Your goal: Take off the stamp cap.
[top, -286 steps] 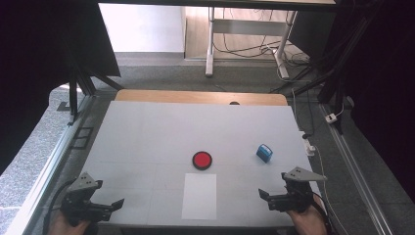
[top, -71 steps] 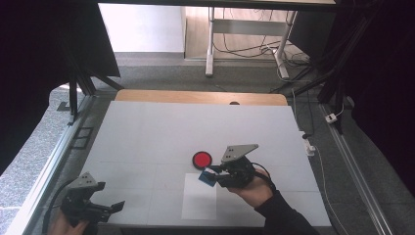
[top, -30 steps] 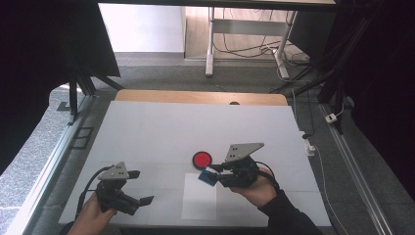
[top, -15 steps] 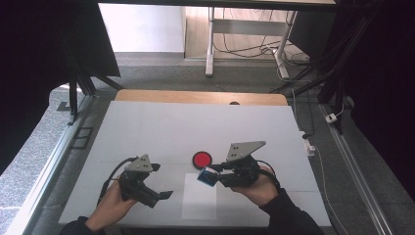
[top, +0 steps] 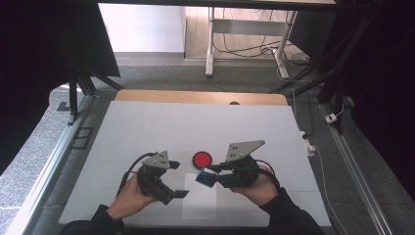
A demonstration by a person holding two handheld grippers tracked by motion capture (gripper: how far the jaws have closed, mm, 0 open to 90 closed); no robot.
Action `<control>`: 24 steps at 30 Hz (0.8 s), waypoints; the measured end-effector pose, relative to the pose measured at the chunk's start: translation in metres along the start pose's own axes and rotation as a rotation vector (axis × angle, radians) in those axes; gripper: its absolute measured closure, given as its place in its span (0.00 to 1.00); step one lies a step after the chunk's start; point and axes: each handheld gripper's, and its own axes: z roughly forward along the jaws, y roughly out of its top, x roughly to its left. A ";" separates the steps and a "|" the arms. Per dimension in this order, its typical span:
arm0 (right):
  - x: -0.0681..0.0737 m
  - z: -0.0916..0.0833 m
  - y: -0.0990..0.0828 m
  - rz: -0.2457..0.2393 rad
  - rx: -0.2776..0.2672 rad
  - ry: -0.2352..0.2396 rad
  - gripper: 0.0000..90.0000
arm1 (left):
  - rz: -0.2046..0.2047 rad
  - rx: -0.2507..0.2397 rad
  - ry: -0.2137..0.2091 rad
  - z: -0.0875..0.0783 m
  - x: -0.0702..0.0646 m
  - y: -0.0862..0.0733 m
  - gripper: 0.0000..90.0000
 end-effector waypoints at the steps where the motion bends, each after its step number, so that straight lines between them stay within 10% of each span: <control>1: 0.000 0.000 0.000 -0.002 0.001 0.001 0.78 | 0.009 0.002 -0.014 0.002 0.000 0.002 0.00; 13: 0.007 0.002 0.003 -0.016 0.002 0.046 0.78 | 0.076 -0.024 -0.164 0.027 0.001 0.015 0.05; 24: 0.012 0.004 0.005 -0.030 -0.003 0.079 0.78 | 0.161 -0.042 -0.232 0.024 0.001 0.013 0.48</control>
